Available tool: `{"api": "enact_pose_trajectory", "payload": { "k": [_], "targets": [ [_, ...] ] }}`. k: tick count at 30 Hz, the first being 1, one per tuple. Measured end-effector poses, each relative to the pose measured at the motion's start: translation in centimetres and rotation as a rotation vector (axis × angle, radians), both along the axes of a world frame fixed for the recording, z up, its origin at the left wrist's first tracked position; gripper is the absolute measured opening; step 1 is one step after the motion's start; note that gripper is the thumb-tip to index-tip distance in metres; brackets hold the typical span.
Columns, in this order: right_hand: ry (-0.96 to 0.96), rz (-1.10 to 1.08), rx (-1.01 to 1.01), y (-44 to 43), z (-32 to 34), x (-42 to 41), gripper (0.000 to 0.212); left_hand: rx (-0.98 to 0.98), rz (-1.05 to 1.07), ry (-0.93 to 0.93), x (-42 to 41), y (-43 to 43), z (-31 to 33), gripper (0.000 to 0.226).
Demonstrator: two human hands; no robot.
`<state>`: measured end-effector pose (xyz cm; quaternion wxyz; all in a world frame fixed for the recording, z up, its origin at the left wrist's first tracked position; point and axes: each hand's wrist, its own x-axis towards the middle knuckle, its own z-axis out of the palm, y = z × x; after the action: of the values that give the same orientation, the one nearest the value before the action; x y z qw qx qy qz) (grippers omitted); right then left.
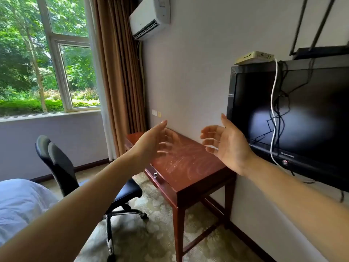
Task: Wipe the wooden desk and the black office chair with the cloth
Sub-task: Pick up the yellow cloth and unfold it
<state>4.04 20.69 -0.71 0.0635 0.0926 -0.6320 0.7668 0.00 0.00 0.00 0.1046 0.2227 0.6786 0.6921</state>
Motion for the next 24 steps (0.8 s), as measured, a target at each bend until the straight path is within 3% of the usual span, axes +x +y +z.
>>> {"api": "enact_pose_trajectory", "payload": {
  "k": [13, 24],
  "targets": [
    [0.045, -0.419, 0.054, 12.9, -2.3, 7.7, 0.040, 0.022, -0.275, -0.067, 2.9, 16.4, -2.7, 0.049],
    [0.077, -0.930, 0.218, 31.5, -3.1, 19.3, 0.039, -0.073, -0.710, 0.044, 9.4, 41.4, -3.2, 0.051]
  ]
}}
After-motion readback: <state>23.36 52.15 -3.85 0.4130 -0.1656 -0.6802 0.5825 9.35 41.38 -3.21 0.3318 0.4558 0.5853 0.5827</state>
